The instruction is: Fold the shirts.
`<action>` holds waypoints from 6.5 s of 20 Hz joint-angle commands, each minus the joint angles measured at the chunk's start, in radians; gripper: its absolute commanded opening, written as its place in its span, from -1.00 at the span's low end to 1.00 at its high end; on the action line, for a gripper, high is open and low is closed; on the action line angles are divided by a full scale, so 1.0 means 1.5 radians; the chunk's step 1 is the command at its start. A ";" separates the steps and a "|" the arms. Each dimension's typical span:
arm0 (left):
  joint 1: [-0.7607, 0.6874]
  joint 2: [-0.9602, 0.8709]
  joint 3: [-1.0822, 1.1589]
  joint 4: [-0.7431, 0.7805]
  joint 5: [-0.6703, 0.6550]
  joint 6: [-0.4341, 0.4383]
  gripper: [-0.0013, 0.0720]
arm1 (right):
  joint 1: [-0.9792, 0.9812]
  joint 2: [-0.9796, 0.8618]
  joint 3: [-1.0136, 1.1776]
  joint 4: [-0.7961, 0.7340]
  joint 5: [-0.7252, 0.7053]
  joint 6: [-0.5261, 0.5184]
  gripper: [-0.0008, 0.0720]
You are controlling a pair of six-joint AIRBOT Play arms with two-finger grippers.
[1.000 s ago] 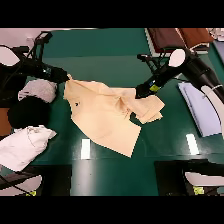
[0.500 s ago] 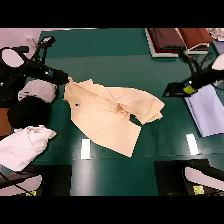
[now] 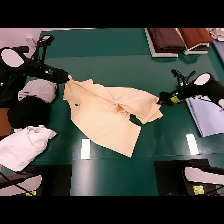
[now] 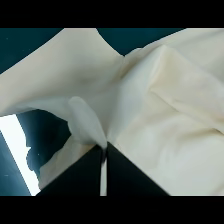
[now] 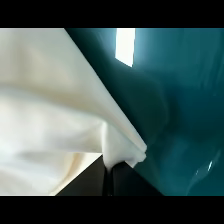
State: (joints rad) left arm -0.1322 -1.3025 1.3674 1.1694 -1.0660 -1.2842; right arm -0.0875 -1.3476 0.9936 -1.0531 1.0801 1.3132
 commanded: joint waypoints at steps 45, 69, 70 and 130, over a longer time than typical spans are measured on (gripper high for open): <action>0.083 -0.074 0.046 0.093 -0.175 -0.154 0.51 | -0.024 -0.073 0.400 -0.110 0.280 0.044 0.24; 0.011 0.125 -0.406 -0.101 0.076 -0.132 -0.90 | -0.250 0.153 -0.004 -0.088 0.229 0.029 0.27; 0.011 0.125 -0.404 -0.101 0.077 -0.131 -0.90 | -0.290 0.159 -0.053 -0.082 0.213 0.028 0.32; 0.011 -0.258 0.270 0.130 -0.134 -0.120 -0.90 | -0.066 -0.184 0.450 -0.150 0.222 0.067 -0.94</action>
State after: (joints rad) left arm -0.1162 -1.6802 1.7798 1.3495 -1.1683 -1.4998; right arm -0.1894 -1.6192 1.6600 -1.2697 1.3842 1.4261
